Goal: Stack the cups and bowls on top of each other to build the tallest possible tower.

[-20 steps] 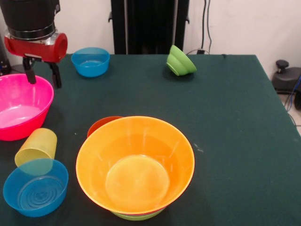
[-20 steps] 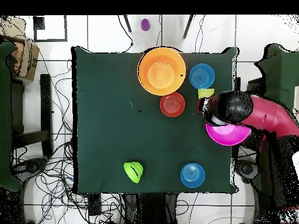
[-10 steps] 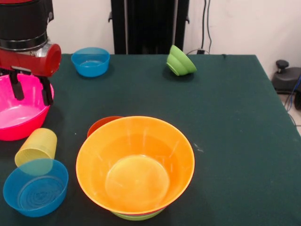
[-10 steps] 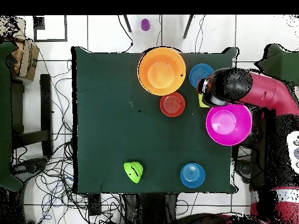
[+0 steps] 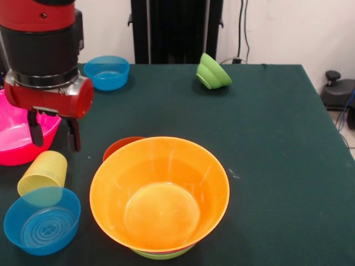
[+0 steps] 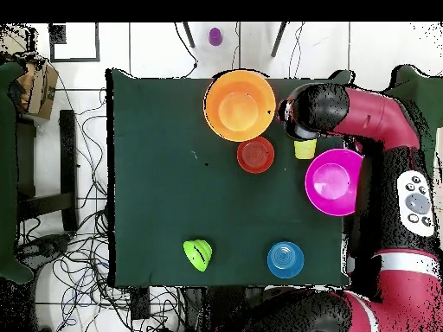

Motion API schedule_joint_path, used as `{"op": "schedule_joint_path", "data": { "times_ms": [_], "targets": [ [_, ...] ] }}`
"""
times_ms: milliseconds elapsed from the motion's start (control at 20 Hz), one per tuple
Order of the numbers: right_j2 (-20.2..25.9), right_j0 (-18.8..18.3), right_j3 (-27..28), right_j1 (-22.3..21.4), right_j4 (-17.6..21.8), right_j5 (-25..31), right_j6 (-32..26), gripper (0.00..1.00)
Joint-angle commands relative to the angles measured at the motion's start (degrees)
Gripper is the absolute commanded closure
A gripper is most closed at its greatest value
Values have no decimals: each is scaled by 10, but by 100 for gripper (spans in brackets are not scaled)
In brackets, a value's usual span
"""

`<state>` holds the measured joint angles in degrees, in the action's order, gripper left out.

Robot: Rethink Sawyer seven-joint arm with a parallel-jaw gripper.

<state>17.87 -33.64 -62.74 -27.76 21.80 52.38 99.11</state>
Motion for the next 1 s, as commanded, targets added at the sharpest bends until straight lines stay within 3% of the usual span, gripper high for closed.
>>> {"op": "schedule_joint_path", "data": {
  "times_ms": [50, 300, 600, 1000],
  "targets": [
    [-13, 22, 21, 33, 30, -2, 6, 0],
    [1, 5, -22, 36, 6, -81, 33, 0],
    [5, -5, -59, 27, -1, -130, 36, 0],
    [-10, -2, -73, 15, 0, -138, 25, 0]
  ]
}}
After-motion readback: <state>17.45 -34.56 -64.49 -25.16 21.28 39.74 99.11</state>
